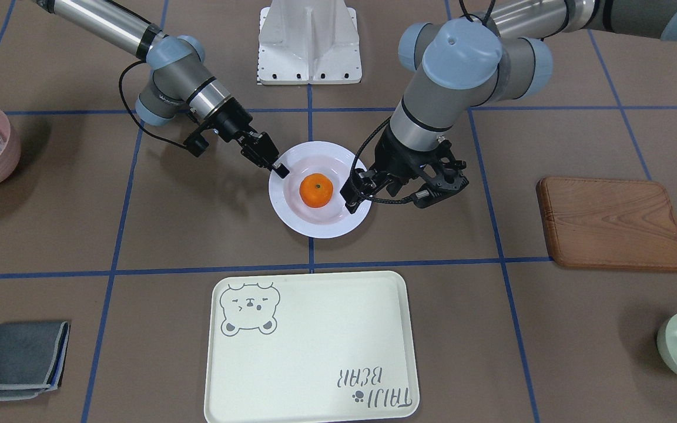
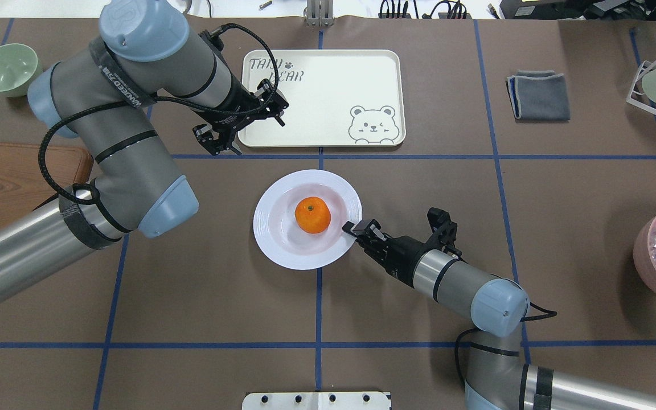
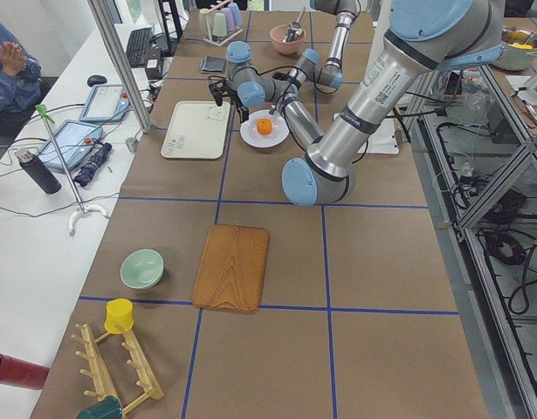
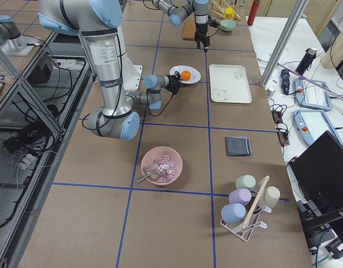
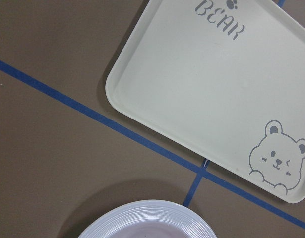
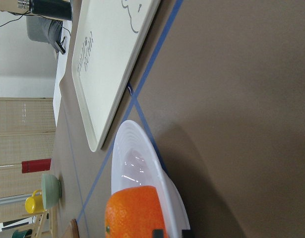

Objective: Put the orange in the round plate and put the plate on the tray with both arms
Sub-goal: 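Lift the plate with the right gripper and move it onto the cream tray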

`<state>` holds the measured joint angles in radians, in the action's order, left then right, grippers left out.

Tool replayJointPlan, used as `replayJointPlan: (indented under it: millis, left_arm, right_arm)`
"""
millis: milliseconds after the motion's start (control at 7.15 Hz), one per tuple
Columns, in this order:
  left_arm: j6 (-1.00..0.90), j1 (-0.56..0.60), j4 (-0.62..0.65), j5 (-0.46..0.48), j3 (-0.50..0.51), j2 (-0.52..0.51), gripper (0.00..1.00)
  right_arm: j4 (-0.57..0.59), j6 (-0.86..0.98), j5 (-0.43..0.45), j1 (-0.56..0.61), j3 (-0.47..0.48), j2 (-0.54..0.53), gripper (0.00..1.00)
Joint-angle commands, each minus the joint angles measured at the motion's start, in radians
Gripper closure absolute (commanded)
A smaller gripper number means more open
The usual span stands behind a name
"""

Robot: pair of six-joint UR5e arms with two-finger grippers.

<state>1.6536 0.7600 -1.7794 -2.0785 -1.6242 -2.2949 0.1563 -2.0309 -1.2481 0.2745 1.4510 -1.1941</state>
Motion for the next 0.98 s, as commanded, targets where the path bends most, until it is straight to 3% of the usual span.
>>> replayJointPlan:
  millis: [0,280,420,839]
  left_arm:
    - [-0.002,0.009,0.000,-0.003,-0.002,0.002,0.03]
    - [-0.002,0.056,-0.001,-0.093,-0.009,0.017,0.03]
    - [-0.003,0.056,-0.002,-0.092,-0.026,0.028,0.03]
    - [-0.003,0.058,-0.002,-0.094,-0.109,0.110,0.03]
  right_arm:
    - [-0.003,-0.009,0.001,0.018,0.055,-0.001,1.00]
    - [-0.011,-0.081,-0.001,0.083,0.060,0.001,1.00]
    - [-0.008,-0.107,0.002,0.115,0.051,0.005,1.00]
    - [0.021,-0.134,0.013,0.236,-0.215,0.235,1.00]
